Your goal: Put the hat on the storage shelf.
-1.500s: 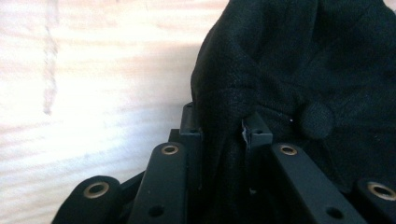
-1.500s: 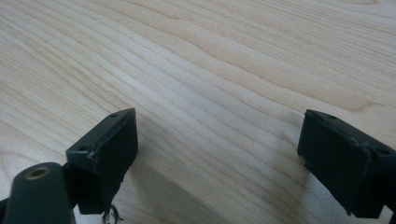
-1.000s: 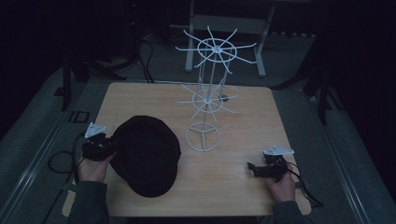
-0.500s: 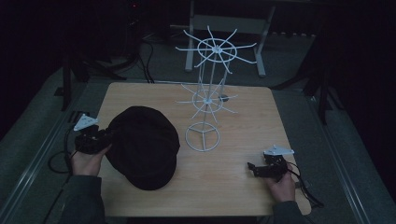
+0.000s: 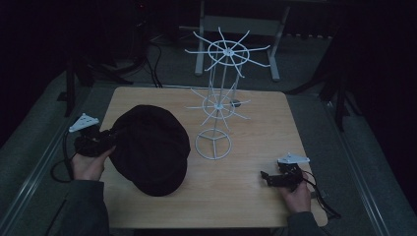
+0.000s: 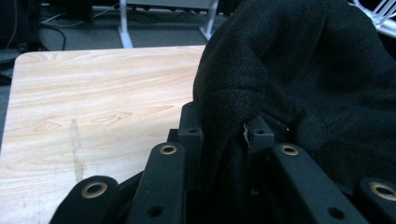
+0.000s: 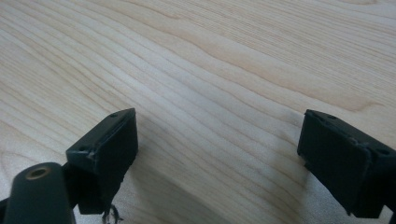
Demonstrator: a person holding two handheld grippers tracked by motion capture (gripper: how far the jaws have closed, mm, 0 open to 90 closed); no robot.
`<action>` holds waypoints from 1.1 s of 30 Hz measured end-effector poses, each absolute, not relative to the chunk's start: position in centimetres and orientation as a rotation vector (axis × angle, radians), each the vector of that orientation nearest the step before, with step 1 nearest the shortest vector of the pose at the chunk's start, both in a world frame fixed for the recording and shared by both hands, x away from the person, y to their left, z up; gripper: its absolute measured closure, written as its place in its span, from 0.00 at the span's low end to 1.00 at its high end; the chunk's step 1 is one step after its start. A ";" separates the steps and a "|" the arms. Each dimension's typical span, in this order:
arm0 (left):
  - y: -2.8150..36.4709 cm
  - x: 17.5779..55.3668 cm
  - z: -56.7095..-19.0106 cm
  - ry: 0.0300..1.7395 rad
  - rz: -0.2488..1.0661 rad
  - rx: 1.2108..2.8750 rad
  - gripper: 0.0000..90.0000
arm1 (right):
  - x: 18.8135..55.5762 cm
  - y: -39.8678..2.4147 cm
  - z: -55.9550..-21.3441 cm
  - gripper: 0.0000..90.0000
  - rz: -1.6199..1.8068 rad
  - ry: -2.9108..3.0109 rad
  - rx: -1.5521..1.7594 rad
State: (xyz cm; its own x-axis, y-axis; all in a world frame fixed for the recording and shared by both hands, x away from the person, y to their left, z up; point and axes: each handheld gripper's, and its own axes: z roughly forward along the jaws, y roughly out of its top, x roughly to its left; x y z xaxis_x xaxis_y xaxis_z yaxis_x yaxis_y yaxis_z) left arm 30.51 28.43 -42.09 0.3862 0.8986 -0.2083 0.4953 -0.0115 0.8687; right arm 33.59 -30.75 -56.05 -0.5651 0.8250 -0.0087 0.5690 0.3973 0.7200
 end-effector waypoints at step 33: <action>28.2 30.8 -38.3 1.161 0.462 1.579 0.83 | 33.6 -30.8 -56.1 0.13 0.971 2.294 1.203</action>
State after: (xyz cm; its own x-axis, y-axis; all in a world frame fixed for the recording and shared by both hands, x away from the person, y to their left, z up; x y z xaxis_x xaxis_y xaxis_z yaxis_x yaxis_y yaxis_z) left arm 30.80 28.19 -38.33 0.4499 0.8532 -0.2638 0.4388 0.0461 0.8974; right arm 33.61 -30.75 -56.05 -0.5654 0.8247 -0.0095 0.5674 0.3973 0.7213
